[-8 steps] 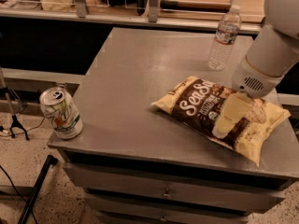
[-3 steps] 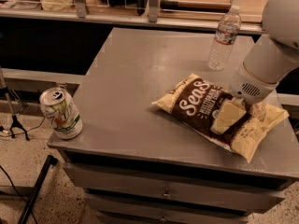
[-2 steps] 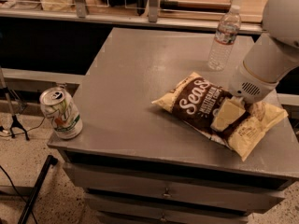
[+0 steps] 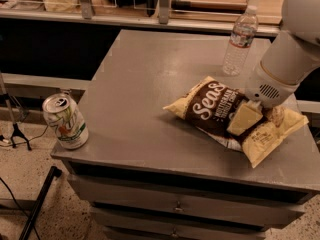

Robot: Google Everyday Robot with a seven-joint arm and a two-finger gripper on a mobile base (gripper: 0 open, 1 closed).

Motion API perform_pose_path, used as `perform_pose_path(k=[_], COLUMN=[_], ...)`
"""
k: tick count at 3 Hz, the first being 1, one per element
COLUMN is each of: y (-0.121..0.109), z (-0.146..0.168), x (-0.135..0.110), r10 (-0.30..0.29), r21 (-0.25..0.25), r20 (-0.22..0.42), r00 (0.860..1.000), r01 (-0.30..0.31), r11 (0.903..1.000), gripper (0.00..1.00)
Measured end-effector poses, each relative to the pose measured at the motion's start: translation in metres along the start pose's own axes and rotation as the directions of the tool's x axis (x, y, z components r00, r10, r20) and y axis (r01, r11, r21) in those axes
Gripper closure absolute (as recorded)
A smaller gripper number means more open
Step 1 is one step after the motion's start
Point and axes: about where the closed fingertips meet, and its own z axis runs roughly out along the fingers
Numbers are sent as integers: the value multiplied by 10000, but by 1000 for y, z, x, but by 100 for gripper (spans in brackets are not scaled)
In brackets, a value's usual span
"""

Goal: Move brown chip bag near 7up can

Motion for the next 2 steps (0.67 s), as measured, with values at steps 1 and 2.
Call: perform_pose_path(k=[1, 2], y=[-7, -15], z=[-18, -48], x=[-9, -41], r10=[-265, -949], r21=[-3, 160], r20=[472, 1235], r00=[9985, 9878], r01=[265, 936], r11=[9996, 9955], gripper=[100, 100])
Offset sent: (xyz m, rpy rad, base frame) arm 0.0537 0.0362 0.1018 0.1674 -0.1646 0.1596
